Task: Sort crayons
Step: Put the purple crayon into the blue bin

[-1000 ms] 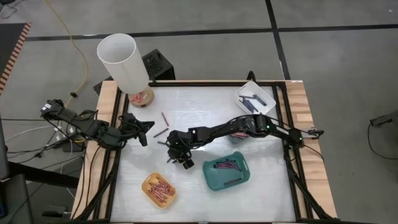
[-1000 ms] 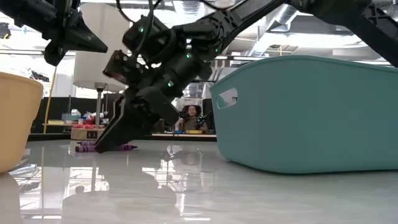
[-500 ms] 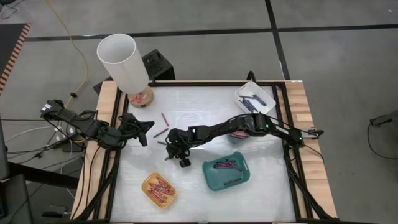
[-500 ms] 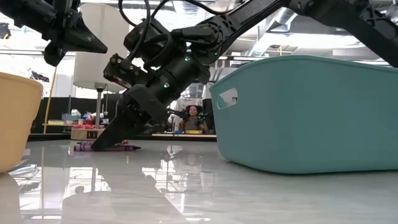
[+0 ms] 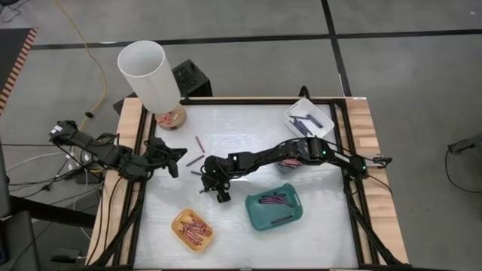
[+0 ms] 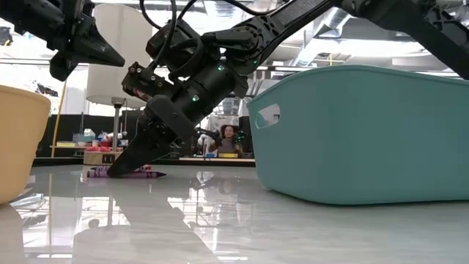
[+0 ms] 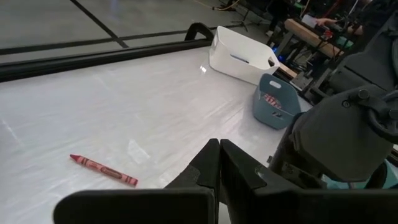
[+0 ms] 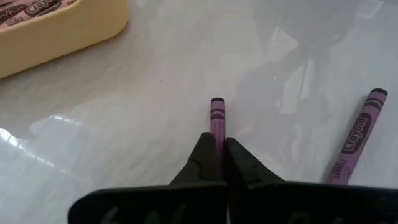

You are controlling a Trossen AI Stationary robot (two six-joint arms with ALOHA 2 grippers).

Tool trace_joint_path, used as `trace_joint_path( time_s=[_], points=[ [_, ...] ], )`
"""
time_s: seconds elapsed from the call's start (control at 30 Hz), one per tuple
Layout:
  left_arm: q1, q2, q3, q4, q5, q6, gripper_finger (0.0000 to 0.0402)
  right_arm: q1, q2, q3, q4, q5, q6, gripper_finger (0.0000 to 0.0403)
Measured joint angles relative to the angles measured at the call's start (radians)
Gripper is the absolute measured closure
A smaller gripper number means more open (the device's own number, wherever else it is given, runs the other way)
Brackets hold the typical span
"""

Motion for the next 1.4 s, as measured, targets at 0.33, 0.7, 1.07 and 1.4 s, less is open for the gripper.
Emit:
trace_joint_path(
  time_s=[0.33, 0.7, 1.07, 1.4],
  points=[
    [0.0, 0.0, 0.0, 0.006, 0.009, -0.003, 0.0401, -0.005, -0.154, -0.002, -0.155, 0.062, -0.078, 0.04],
    [0.0, 0.0, 0.0, 0.0, 0.01, -0.023, 0.0401, 0.026, -0.42, 0.0, -0.643, 0.246, -0.088, 0.04],
    [0.0, 0.0, 0.0, 0.002, 0.008, -0.028, 0.0401, 0.194, -0.581, 0.0, -1.135, 0.446, 0.26, 0.0401],
    [0.0, 0.0, 0.0, 0.001, 0.009, -0.029, 0.0401, 0.414, -0.576, -0.107, -1.18, 0.478, 0.493, 0.0401]
  ],
)
